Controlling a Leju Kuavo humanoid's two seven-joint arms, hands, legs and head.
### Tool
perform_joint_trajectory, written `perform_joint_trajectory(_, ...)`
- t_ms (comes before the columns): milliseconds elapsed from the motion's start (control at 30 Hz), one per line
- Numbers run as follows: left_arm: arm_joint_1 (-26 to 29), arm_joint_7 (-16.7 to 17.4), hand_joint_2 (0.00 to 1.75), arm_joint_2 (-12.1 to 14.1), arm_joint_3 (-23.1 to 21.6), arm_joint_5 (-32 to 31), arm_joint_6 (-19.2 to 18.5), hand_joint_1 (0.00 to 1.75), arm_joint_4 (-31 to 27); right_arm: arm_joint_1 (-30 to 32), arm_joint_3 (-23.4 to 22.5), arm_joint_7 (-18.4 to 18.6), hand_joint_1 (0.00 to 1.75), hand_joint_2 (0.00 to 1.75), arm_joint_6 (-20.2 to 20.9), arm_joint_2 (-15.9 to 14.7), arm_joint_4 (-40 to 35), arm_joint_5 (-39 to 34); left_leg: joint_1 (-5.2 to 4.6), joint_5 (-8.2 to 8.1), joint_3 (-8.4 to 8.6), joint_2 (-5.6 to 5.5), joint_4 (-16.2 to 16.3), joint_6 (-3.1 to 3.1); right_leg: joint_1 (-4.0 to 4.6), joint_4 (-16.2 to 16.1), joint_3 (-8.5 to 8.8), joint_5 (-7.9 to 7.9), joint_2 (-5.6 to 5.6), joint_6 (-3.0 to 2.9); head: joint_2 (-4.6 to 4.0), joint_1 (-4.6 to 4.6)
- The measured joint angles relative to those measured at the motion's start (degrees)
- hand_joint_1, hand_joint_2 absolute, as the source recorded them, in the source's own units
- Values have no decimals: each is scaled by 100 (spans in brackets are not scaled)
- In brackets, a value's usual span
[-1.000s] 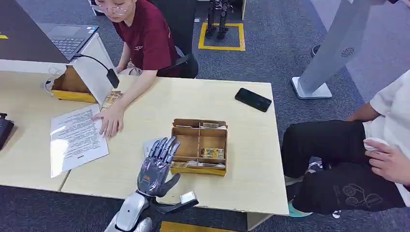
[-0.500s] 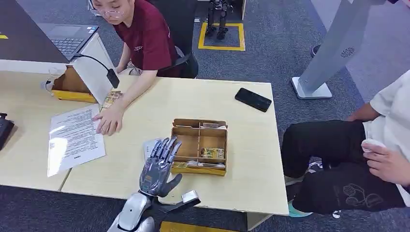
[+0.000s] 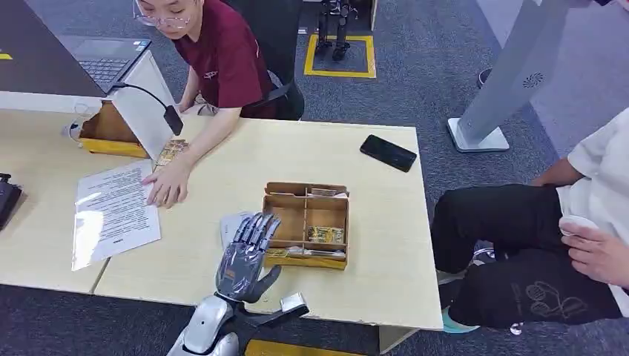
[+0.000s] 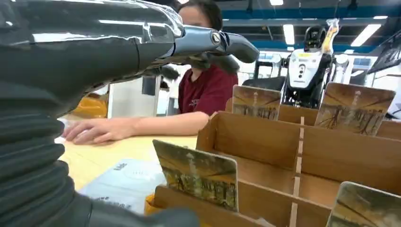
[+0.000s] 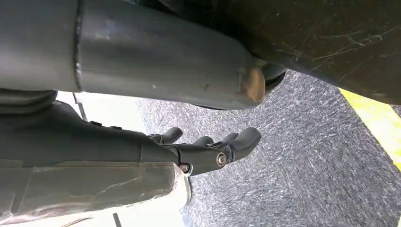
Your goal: Pass the card to the sensor for recognition and then transmit it.
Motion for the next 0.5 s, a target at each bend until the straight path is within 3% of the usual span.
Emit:
perform_joint_trajectory(100,-144,-144,175,9,113,83,-107,175,150,0,0,-26,0,0,-33,0,0,0,0,0,0,0,0,0,0,0,2,0,0,0,0,0)
perform_joint_trajectory(167,-147,-34,175,11,122,-46,0,175,211,0,0,-26,0,0,-28,0,0,-2,0,0,1,1,0,0,0,0,2,0,1,0,0,0)
perform_joint_trajectory(267,-130,18,175,-15,122,-62,51,162,321,-1,7,-26,0,0,-22,0,0,0,0,0,-1,-3,0,0,0,0,2,0,-1,0,0,0)
perform_joint_trajectory(300,-129,13,175,-18,122,-31,51,175,343,-2,9,-26,0,0,-18,0,0,0,1,0,-1,-3,0,0,0,0,2,0,-1,0,0,0)
perform_joint_trajectory(500,-131,-28,175,-26,155,91,83,175,367,-1,17,-26,0,0,-18,0,0,0,0,0,-1,-2,0,0,0,0,1,0,0,0,0,2)
